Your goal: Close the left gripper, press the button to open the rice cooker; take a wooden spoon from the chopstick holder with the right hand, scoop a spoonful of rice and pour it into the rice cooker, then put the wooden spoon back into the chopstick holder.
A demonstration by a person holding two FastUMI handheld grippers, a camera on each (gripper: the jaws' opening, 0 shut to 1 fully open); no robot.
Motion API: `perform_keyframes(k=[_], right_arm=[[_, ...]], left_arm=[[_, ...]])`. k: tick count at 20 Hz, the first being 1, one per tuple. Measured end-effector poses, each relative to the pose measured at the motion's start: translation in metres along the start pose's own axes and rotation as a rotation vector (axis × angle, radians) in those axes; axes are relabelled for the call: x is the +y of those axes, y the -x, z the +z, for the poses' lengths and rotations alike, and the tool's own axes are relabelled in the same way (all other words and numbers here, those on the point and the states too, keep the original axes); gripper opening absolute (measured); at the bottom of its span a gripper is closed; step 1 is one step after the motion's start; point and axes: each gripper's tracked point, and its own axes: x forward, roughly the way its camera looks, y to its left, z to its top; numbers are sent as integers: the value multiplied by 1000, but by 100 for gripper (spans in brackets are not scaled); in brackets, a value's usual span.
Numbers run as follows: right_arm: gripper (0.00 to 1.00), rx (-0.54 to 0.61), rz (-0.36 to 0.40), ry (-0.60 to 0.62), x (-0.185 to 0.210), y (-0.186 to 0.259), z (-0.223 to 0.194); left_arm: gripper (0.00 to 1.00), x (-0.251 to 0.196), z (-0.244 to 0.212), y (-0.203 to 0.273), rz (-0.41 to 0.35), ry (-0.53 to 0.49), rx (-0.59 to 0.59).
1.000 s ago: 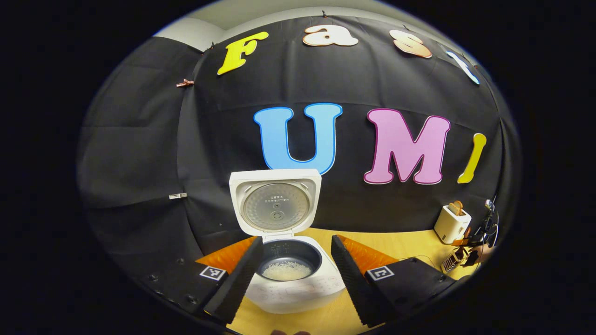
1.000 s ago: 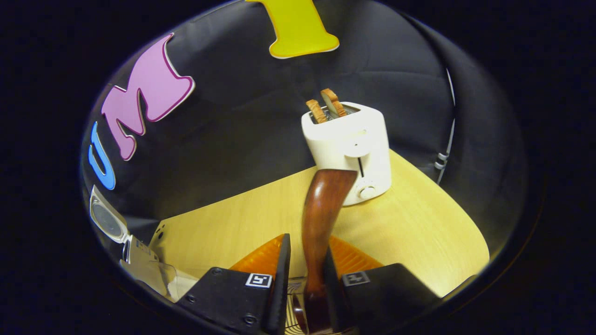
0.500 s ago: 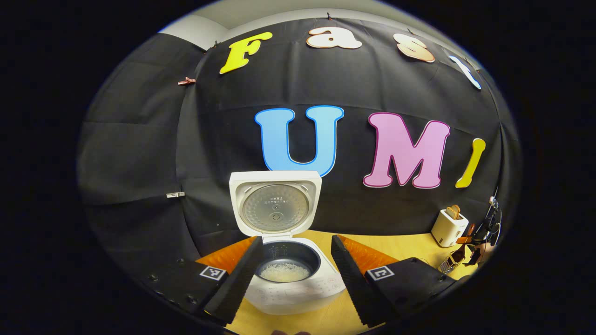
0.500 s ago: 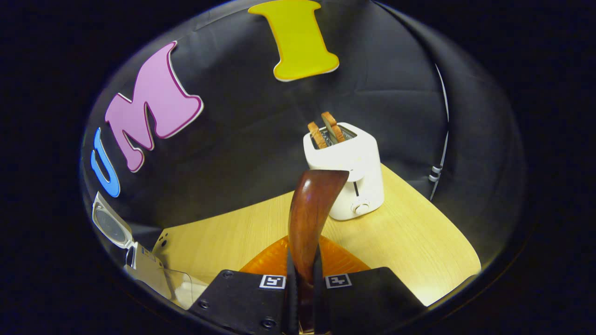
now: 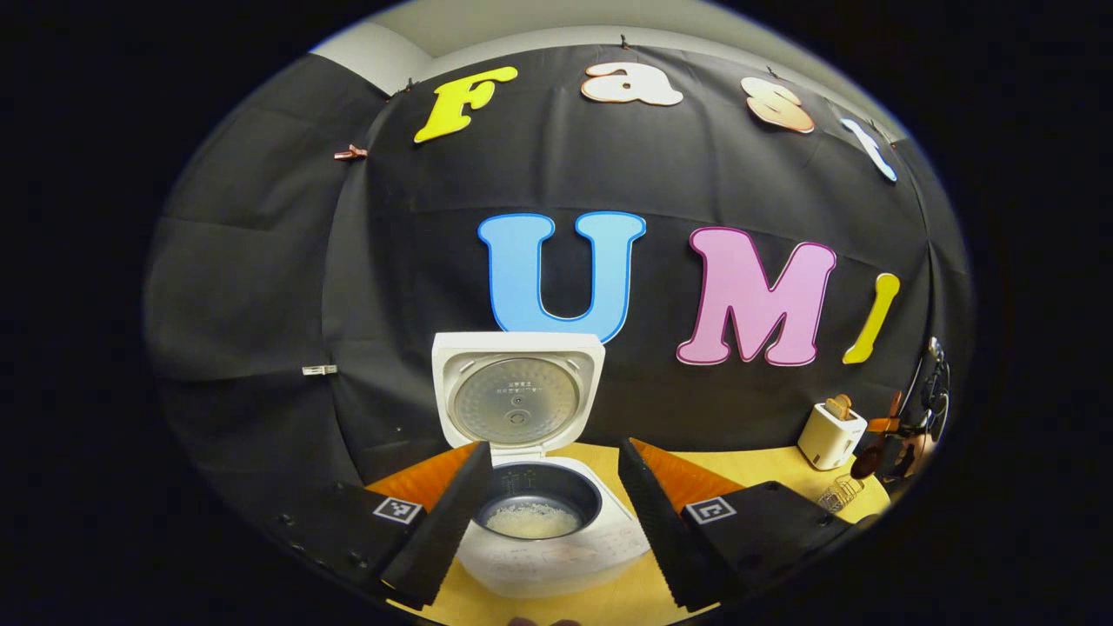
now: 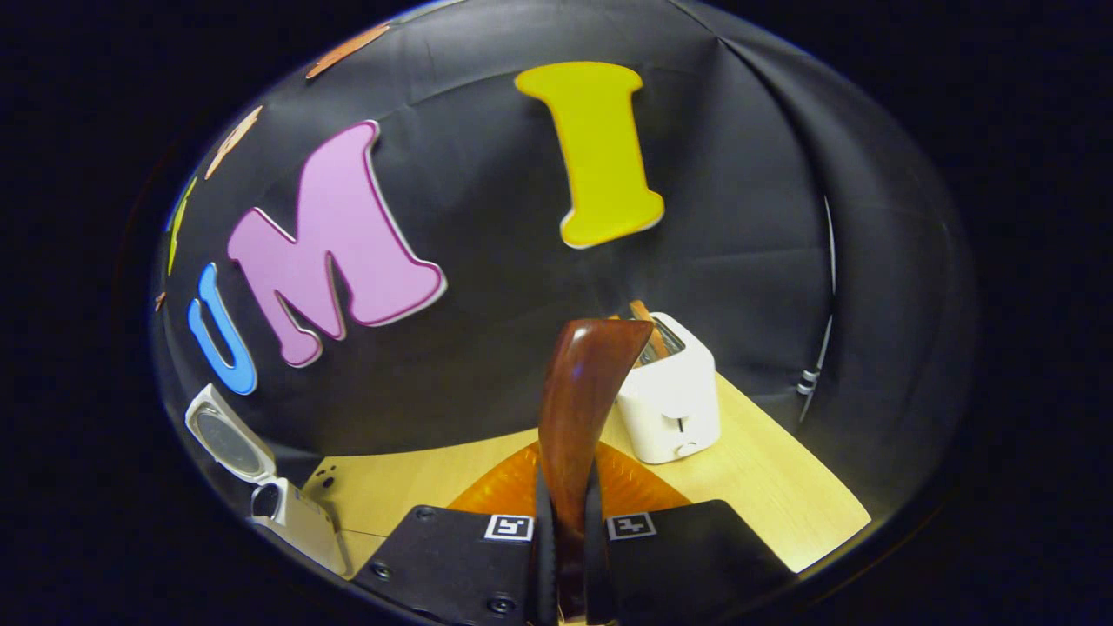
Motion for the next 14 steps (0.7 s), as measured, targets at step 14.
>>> perform_keyframes(k=[14], right_arm=[[16, 130, 299, 241, 209, 29, -114]], left_arm=[[94, 38, -2, 0, -52, 16, 0]])
